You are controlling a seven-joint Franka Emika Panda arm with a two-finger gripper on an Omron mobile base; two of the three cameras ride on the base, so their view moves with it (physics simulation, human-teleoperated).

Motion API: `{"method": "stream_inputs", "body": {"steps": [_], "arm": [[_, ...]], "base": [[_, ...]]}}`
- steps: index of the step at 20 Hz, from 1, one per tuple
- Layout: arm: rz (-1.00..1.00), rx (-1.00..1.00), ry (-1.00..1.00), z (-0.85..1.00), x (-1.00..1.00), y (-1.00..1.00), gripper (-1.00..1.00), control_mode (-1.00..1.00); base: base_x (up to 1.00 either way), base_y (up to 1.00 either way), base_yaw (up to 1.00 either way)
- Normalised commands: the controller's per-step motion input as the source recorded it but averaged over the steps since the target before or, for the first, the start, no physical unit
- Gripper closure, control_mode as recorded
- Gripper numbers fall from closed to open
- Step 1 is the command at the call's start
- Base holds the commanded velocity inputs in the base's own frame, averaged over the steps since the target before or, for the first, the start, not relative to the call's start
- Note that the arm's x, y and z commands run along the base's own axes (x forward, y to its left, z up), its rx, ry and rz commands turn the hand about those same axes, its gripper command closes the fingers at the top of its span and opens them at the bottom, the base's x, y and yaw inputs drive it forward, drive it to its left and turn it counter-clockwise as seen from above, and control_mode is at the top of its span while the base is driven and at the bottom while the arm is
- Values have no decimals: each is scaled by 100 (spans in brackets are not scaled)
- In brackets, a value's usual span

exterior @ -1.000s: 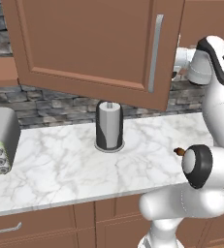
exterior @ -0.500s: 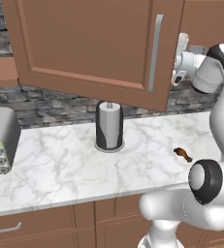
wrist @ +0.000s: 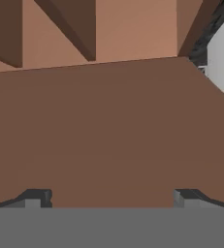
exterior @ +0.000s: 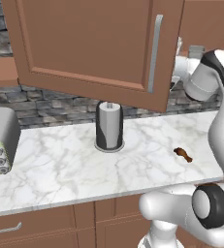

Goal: Retrieve the tupperware from the cabinet, then place the raw meat into the tupperware to avoid contamination.

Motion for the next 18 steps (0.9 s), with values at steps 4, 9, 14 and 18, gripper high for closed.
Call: {"method": "stream_inputs", "body": {"steps": [4, 9, 14, 18], "arm": [[3, 7, 0, 7, -50, 21, -100, -100], [4, 10, 0, 12, -56, 5, -100, -100], [2, 8, 0, 10, -51, 20, -100, -100], [1, 3, 0, 6, -39, 42, -100, -100]], "base": [[0, 0, 0], [0, 0, 0], [0, 0, 0], [0, 0, 0]]}}
